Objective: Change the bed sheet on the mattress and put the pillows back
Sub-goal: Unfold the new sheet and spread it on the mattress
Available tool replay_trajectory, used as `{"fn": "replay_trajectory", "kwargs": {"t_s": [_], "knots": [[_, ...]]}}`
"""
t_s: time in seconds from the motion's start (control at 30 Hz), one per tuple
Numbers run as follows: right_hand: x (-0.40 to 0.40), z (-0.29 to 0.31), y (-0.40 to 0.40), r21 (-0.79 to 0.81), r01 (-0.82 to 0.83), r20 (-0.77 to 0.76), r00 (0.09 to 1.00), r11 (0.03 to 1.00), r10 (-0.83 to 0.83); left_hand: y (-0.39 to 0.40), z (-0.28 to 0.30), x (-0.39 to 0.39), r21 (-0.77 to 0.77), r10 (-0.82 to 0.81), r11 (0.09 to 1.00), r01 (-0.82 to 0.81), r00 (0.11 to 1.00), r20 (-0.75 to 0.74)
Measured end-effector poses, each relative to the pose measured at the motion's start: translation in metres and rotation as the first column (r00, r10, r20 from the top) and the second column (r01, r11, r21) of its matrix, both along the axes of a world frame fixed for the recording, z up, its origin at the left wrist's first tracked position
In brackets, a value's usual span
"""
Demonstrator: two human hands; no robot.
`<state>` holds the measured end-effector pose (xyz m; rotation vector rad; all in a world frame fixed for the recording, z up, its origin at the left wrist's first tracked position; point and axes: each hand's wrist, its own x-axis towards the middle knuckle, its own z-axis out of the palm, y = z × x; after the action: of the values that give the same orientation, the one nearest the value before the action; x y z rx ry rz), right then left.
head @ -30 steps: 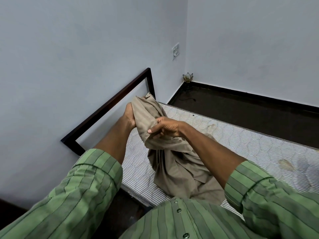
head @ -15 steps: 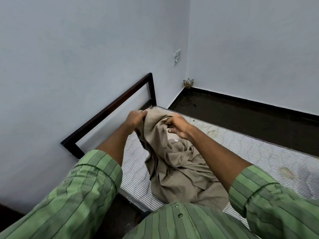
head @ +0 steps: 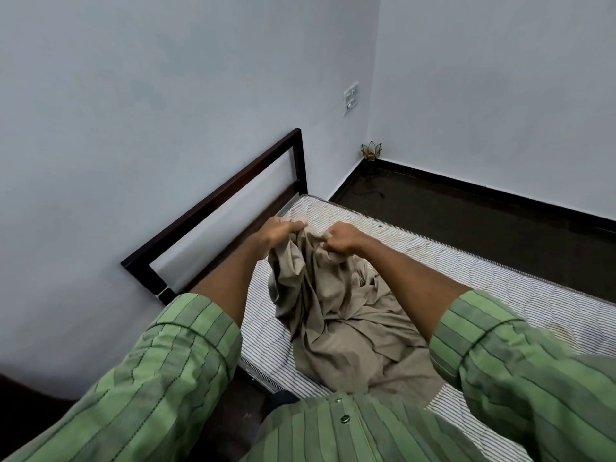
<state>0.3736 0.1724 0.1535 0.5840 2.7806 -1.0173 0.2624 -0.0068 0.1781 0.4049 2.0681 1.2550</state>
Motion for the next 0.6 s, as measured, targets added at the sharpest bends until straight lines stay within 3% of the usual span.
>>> {"fn": "replay_trajectory", "kwargs": {"t_s": [0.1, 0.17, 0.27, 0.37, 0.43, 0.5, 0.53, 0.6], "knots": [[-0.017, -0.004, 0.001, 0.146, 0.105, -0.019, 0.995, 0.984, -0.103, -0.009, -0.009, -0.010, -0.118, -0.060, 0.992, 0.045, 0.990, -0.131], [-0.037, -0.002, 0.002, 0.147, 0.126, -0.009, 0.992, 0.981, -0.126, -0.010, -0.014, -0.024, -0.247, -0.142, 0.966, 0.081, 0.960, -0.241], [-0.078, -0.007, -0.001, 0.094, 0.241, -0.053, 0.970, 0.966, -0.237, 0.001, -0.011, -0.043, -0.509, -0.324, 0.857, 0.080, 0.852, -0.411], [-0.117, -0.013, -0.007, 0.276, 0.349, -0.156, 0.936, 0.896, -0.316, 0.013, -0.012, -0.075, -0.569, -0.323, 0.822, -0.026, 0.802, -0.503], [-0.141, -0.019, -0.006, 0.364, 0.374, -0.137, 0.927, 0.853, -0.349, 0.019, -0.020, -0.099, -0.572, -0.310, 0.819, -0.050, 0.799, -0.515], [-0.180, -0.032, 0.003, 0.248, 0.470, -0.022, 0.877, 0.847, -0.480, 0.026, -0.034, -0.133, -0.583, -0.312, 0.812, -0.029, 0.823, -0.475], [-0.204, -0.041, 0.009, 0.114, 0.560, 0.054, 0.821, 0.821, -0.568, 0.030, -0.042, -0.153, -0.587, -0.317, 0.809, -0.008, 0.835, -0.449], [-0.245, -0.064, 0.020, -0.238, 0.713, 0.205, 0.700, 0.659, -0.684, 0.034, -0.059, -0.181, -0.583, -0.329, 0.813, 0.016, 0.837, -0.436]]}}
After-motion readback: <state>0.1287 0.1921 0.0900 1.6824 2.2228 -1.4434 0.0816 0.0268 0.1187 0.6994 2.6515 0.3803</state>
